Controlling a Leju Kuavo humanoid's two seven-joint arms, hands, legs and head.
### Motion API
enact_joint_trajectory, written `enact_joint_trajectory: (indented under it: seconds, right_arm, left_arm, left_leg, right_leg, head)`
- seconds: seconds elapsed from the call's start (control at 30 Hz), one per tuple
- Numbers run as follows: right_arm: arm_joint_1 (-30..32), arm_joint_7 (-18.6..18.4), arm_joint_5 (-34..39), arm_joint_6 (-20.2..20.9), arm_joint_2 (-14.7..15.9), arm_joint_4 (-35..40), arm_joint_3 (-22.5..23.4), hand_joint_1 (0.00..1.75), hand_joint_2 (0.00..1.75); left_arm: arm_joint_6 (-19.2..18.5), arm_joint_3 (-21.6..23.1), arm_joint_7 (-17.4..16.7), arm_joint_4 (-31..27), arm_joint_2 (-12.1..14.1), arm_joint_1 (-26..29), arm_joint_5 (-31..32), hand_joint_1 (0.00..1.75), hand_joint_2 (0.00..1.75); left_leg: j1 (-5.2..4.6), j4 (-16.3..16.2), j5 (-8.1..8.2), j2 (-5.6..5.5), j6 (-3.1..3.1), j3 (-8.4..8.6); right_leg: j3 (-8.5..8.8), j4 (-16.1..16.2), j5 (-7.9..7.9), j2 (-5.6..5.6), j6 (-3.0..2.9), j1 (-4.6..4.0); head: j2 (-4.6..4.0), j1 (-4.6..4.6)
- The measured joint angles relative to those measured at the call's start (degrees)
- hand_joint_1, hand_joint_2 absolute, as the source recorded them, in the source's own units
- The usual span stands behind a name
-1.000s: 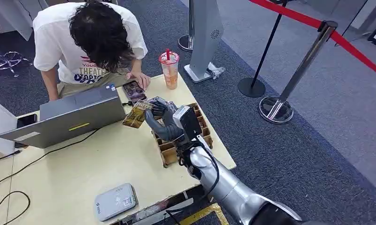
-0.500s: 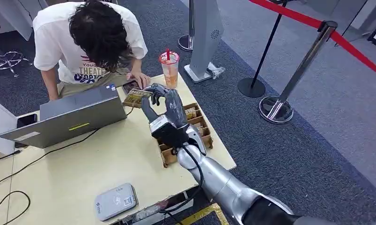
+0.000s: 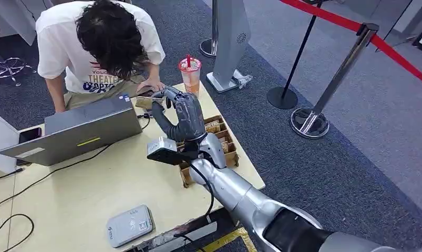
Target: Pass the card to the sensor for recognition and then transmit it.
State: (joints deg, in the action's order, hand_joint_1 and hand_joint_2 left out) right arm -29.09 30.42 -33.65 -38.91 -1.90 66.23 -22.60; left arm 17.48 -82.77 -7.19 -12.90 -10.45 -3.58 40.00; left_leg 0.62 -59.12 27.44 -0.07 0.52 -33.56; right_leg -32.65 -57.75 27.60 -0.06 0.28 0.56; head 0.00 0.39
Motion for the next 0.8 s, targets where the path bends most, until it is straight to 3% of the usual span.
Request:
enact_joint_trajectory:
  seconds: [0.23,0.63,0.8]
  right_arm:
    - [-2.2,2.5,-10.1,-0.1,-3.3,-4.5,3.6,1.75,1.75]
    - [-3.0,8.2,-22.8,-0.1,-9.7,-7.4,14.9,1.75,1.75]
    - [-3.5,8.6,-26.4,-0.1,-11.5,-8.2,19.2,1.75,1.75]
  left_arm:
    - [0.8,0.0,-0.3,0.2,0.2,-0.3,-0.2,0.0,0.0]
    - [1.8,0.0,-0.2,0.5,0.1,-0.6,-0.3,0.0,0.0]
    - [1.8,0.0,-0.2,0.5,0.2,-0.6,-0.1,0.0,0.0]
  left_leg:
    - [0.01,0.0,-0.01,0.0,0.01,0.01]
    - [0.0,0.0,-0.01,0.0,0.01,0.0]
    - [0.01,0.0,-0.01,0.0,0.01,0.01]
  right_leg:
    - [0.0,0.0,0.0,0.0,0.0,0.0]
    - [0.0,0.0,0.0,0.0,0.0,0.0]
    - [0.0,0.0,0.0,0.0,0.0,0.0]
  head:
    - [0.0,0.0]
    - [0.0,0.0]
    - [0.0,0.0]
